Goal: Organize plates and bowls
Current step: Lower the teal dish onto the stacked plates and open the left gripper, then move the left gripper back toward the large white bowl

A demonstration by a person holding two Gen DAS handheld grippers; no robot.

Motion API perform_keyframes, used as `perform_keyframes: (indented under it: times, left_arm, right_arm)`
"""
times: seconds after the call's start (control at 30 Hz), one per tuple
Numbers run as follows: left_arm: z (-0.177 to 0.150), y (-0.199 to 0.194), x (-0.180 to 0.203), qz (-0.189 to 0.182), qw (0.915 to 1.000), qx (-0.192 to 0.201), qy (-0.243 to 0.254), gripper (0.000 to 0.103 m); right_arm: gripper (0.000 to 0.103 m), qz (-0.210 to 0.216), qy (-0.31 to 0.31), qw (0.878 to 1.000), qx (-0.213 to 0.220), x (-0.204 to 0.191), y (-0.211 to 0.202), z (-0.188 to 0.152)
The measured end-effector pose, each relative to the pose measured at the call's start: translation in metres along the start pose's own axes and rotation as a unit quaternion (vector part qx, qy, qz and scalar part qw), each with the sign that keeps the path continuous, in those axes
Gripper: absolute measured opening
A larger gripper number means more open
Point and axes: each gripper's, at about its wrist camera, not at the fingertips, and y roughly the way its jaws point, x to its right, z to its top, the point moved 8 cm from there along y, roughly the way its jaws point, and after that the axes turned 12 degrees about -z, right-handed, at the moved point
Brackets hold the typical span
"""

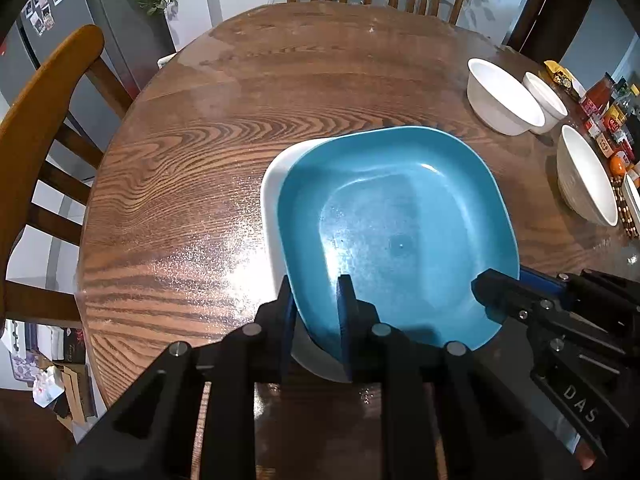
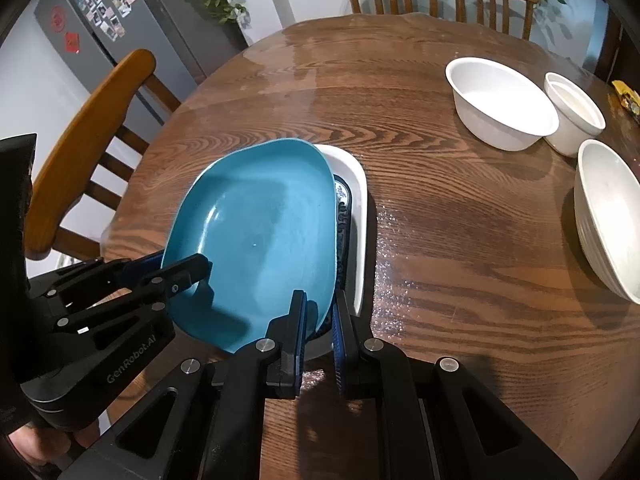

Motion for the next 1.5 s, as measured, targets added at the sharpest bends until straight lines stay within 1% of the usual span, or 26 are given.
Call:
perform_keyframes:
  times: [0.2,0.33,0.37,0.43,0.47,0.5,0.53,0.57,0.67,0.8,0.9,1.2,1.23,1.3,1.5]
  left_arm:
    - [0.000,-0.001,0.001,0.000,1.0000,0.001,-0.002,0.019]
    - [-0.001,-0.003,0.001,0.001,1.0000,0.004,-0.004,0.022]
    - [-0.001,-0.004,0.002,0.001,1.0000,0.005,-0.004,0.023]
    - [0.000,-0.007,0.004,-0.001,1.0000,0.009,0.000,0.033]
    - [0.000,-0.008,0.005,-0.001,0.9999,0.010,0.001,0.036]
    - [0.001,-0.009,0.006,0.002,0.9999,0.013,0.004,0.045]
    - [0.002,-0.012,0.007,0.005,0.9998,0.017,0.007,0.050]
    - [0.002,-0.014,0.007,0.008,0.9997,0.022,0.009,0.051]
    - [0.004,-0.021,0.007,0.013,0.9994,0.031,0.010,0.054]
    - [0.006,-0.031,0.011,0.026,0.9985,0.047,0.015,0.065]
    - [0.005,-0.039,0.015,0.031,0.9978,0.056,0.017,0.072]
    - [-0.009,-0.062,0.017,0.054,0.9955,0.078,0.002,0.074]
    - [-0.011,-0.065,0.017,0.058,0.9950,0.081,-0.002,0.076]
    - [-0.015,-0.071,0.016,0.063,0.9941,0.088,-0.009,0.079]
    - [-0.031,-0.090,0.017,0.082,0.9902,0.106,-0.039,0.079]
  right_arm:
    - [0.013,-0.004,-0.001,1.000,0.001,0.000,0.000,0.000]
    - [0.013,-0.011,-0.005,1.000,0.014,-0.001,-0.005,0.003]
    - [0.015,-0.013,-0.007,1.000,0.018,-0.001,-0.006,0.004]
    - [0.021,-0.020,-0.012,0.999,0.027,-0.002,-0.009,0.006]
    - [0.026,-0.023,-0.013,0.999,0.032,-0.001,-0.011,0.007]
    - [0.033,-0.028,-0.013,0.999,0.037,0.000,-0.012,0.008]
    - [0.036,-0.030,-0.013,0.999,0.041,0.000,-0.014,0.008]
    - [0.040,-0.033,-0.012,0.998,0.046,0.002,-0.016,0.009]
    - [0.041,-0.040,-0.009,0.997,0.058,0.007,-0.022,0.012]
    - [0.041,-0.038,0.001,0.997,0.073,0.014,-0.030,0.012]
    - [0.041,-0.024,0.007,0.996,0.081,0.015,-0.037,0.011]
    - [0.041,0.025,0.002,0.995,0.098,0.006,-0.057,0.004]
    - [0.041,0.028,-0.001,0.995,0.099,0.005,-0.058,0.003]
    - [0.041,0.037,-0.011,0.994,0.101,0.000,-0.063,0.000]
    - [0.041,0.057,-0.045,0.992,0.107,-0.007,-0.075,-0.009]
